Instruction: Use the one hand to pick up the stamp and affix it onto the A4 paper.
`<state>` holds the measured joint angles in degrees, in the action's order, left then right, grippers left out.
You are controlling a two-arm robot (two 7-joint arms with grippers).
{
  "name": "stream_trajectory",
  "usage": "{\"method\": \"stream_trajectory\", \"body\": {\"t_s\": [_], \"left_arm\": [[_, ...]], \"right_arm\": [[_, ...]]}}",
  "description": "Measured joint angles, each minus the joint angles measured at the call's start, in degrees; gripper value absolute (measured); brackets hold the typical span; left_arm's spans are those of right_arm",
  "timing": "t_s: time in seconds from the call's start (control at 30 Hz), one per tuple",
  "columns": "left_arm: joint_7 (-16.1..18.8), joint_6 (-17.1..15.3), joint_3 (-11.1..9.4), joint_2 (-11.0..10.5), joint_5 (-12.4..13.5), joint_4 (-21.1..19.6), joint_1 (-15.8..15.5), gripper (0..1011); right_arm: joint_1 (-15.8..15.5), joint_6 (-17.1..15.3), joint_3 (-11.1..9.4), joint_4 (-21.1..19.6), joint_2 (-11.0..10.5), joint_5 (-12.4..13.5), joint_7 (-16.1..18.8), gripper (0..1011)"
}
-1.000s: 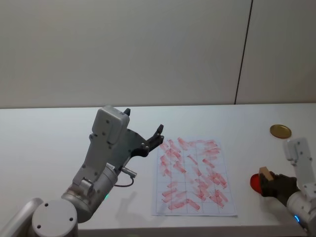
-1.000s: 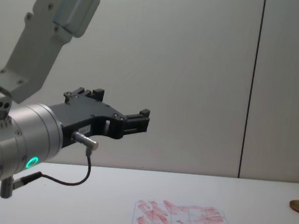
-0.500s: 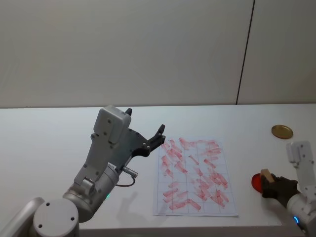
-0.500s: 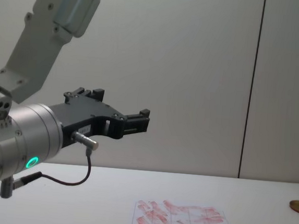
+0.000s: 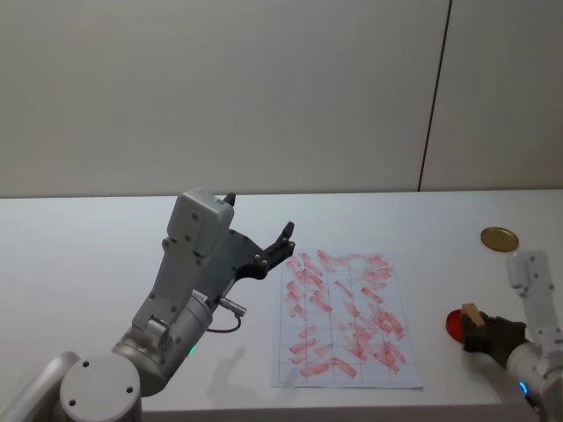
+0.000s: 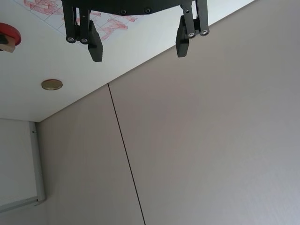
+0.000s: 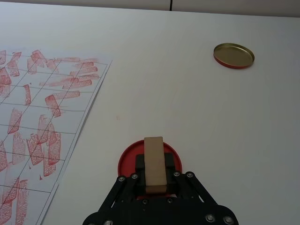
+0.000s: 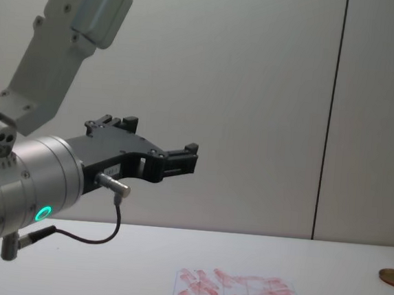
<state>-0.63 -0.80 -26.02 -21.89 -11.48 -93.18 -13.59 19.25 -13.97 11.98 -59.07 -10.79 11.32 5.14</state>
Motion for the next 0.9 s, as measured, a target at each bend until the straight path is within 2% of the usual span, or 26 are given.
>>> {"method": "stream_trajectory", "body": {"t_s": [0.5,0.7,0.9], "left_arm": [[0.00,0.00,0.00,0.00,0.00,0.00,0.00,993],[0.00,0.00,0.00,0.00,0.00,0.00,0.00,993],[0.00,0.00,0.00,0.00,0.00,0.00,0.00,993]], "right_arm": [[0.62,-1.19,0.28,0.95,0.34,-0.69,0.51,221],[-0.23,-1.75,0.33,-1.46,0.19,-1.00,0.39,220],[-1.82,-2.57,0.50,-6.30,-0.11,-1.18,0.06,220]]}}
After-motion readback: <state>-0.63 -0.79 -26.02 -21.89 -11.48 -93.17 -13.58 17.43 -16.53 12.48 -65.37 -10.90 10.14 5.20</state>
